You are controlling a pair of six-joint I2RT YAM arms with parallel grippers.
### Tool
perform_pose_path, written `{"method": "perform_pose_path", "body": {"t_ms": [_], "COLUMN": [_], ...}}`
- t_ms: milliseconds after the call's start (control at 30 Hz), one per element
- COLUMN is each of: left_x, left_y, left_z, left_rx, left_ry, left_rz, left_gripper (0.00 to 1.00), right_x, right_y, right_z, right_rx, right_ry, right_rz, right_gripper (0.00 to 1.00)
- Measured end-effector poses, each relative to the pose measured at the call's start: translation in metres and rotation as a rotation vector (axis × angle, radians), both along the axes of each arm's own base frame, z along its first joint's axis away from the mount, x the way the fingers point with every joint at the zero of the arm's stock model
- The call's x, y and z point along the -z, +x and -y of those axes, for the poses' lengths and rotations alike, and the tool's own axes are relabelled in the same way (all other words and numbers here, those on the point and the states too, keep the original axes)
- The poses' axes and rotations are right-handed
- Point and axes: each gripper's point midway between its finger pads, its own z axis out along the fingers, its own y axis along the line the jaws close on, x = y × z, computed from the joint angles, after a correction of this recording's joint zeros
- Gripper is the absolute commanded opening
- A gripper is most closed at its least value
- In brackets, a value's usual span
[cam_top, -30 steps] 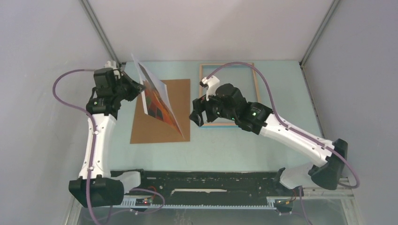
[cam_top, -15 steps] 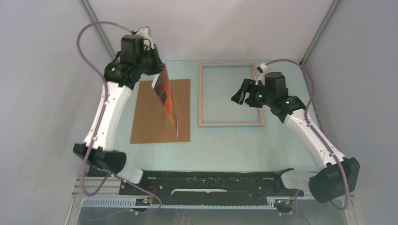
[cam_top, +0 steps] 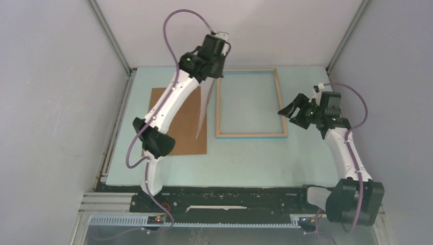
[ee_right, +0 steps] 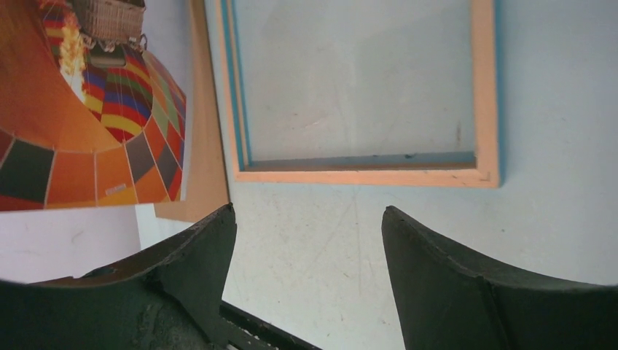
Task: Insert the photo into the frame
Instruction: Turn over the photo from the photo frame.
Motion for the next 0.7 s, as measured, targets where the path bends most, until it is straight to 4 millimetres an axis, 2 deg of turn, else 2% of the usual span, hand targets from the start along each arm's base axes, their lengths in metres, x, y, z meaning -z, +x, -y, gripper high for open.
{"method": "perform_pose_path", "body": {"t_ms": [133, 333, 500, 600, 700], "left_x": [0.007, 0.021, 0.051, 0.071, 0.087], "left_y": [-0.009, -0.021, -0.026, -0.029, -0.033], "left_z": [0.037, 0.099, 0.147, 0.169, 0.186], "left_rx": [0.07, 0.187, 0.276, 0.324, 0.366], "left_ry": [0.09, 0.205, 0.303, 0.354, 0.383], "left_rz": [0.056, 0.154, 0.209, 0.226, 0.241], "left_gripper": [0.0, 0.0, 0.03, 0.1, 0.11], "right_x": [0.016, 0.026, 0.038, 0.046, 0.053], "right_y": [-0.004, -0.005, -0.008, -0.011, -0.013], "right_z": [0.016, 0.023, 0.035, 0.056, 0.075], "right_rx": [0.046, 0.078, 0.131, 0.209, 0.278], "right_ry": [0.029, 0.064, 0.072, 0.082, 0.099], "right_rz": [-0.033, -0.046, -0.075, -0.092, -0.105], "right_gripper": [0.8, 0.79, 0.8, 0.8, 0.8]}}
